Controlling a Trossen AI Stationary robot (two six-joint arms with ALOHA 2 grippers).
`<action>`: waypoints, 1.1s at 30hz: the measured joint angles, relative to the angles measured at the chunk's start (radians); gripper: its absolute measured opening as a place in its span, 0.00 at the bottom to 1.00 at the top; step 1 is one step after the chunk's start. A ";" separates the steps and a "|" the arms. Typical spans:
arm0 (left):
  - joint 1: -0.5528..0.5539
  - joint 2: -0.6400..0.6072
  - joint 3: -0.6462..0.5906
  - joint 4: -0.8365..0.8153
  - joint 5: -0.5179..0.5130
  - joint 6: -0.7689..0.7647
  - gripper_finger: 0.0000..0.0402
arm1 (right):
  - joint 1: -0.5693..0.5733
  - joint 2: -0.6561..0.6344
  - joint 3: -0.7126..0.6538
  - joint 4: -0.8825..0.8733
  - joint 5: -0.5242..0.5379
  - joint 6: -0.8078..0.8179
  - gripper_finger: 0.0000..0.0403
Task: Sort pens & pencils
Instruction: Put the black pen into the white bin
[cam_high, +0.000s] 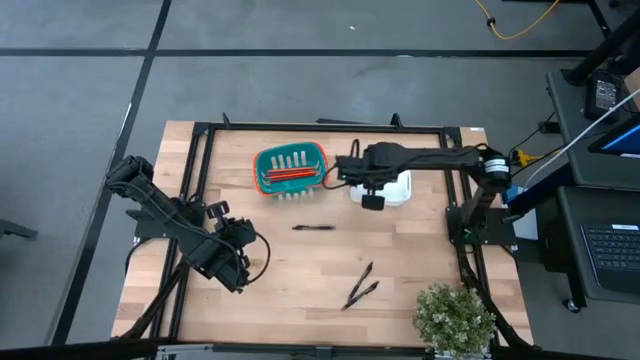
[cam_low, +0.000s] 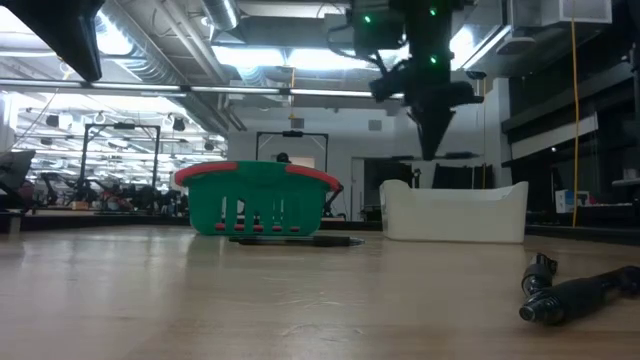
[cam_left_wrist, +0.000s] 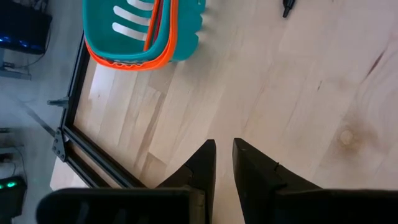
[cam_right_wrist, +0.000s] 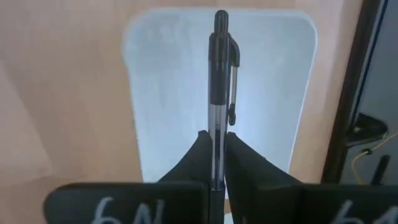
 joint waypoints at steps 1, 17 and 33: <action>0.002 0.000 0.000 0.000 0.000 -0.005 0.12 | -0.011 -0.011 -0.021 0.012 -0.002 -0.001 0.06; 0.006 0.000 0.000 0.000 -0.003 -0.016 0.12 | -0.139 -0.027 -0.230 0.237 -0.062 -0.088 0.03; 0.007 0.000 0.000 -0.001 -0.004 -0.014 0.12 | -0.138 -0.025 -0.147 0.181 -0.146 -0.015 0.15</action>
